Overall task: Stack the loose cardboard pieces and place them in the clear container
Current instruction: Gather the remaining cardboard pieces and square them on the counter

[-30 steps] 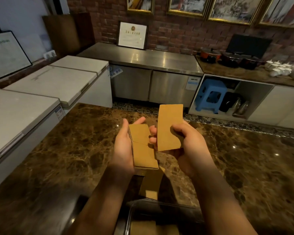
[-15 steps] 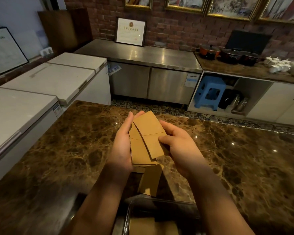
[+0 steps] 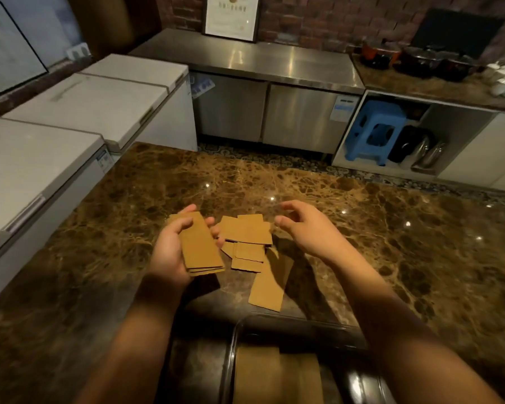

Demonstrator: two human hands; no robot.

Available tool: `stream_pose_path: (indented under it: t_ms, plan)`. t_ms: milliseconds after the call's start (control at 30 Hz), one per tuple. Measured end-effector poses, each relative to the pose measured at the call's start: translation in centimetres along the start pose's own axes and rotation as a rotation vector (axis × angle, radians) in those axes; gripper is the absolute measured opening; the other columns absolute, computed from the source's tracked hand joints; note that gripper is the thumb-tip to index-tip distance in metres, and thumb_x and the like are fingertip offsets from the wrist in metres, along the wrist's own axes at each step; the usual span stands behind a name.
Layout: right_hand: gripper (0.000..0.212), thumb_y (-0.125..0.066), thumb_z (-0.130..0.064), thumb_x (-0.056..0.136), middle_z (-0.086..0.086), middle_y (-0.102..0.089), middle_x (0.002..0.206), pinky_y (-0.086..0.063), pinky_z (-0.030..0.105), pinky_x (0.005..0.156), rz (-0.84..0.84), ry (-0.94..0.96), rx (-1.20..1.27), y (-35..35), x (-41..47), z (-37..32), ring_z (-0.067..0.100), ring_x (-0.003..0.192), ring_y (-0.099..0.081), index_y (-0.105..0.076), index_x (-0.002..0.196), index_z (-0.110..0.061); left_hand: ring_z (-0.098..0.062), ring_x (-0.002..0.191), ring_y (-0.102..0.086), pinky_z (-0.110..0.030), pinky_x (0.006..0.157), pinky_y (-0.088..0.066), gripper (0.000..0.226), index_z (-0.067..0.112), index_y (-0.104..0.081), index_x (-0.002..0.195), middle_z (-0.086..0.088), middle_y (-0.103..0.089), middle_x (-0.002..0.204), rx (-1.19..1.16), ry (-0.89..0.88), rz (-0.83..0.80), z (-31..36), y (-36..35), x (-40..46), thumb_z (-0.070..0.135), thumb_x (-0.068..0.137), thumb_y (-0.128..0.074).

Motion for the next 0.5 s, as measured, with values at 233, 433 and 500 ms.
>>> stream_pose_path:
  t_ms: [233, 433, 500]
  plan:
    - [0.097, -0.076, -0.057, 0.078, 0.007, -0.043, 0.156, -0.038, 0.046, 0.113, -0.282, 0.024, -0.299, -6.0, 5.4, -0.6, 0.029, 0.140, -0.043, -0.030, 0.154, -0.019, -0.027, 0.070, -0.064, -0.035, 0.058, -0.055, 0.039, 0.018, -0.048, 0.140, -0.019, -0.064, 0.097, 0.008, 0.013, 0.060, 0.1, 2.3, 1.1, 0.020, 0.101, -0.046]
    - [0.117, -0.066, -0.081, 0.064, 0.018, -0.048, 0.147, -0.033, 0.056, 0.106, -0.114, -0.287, -0.575, -7.5, 6.5, 0.1, 0.041, 0.135, -0.041, -0.033, 0.148, -0.007, -0.028, 0.066, -0.067, -0.036, 0.055, -0.056, 0.034, 0.019, -0.053, 0.135, -0.020, -0.066, 0.101, -0.042, 0.045, 0.057, -0.9, 1.7, 1.6, 0.020, 0.101, -0.047]
    - [0.106, -0.074, -0.074, 0.064, 0.016, -0.052, 0.142, -0.037, 0.053, 0.102, -0.110, -0.303, -0.495, -7.8, 6.6, 0.2, 0.039, 0.132, -0.044, -0.043, 0.141, -0.008, -0.028, 0.066, -0.067, -0.035, 0.056, -0.055, 0.034, 0.020, -0.053, 0.134, -0.019, -0.066, 0.101, -0.061, 0.053, 0.054, -1.2, 1.6, 1.7, 0.020, 0.101, -0.047]
Point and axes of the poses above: each hand's wrist, its own x-axis towards the middle knuckle, its own y-axis out of the back of the hand, z = x × y, the point moved 8 cm from there along x, towards the middle knuckle
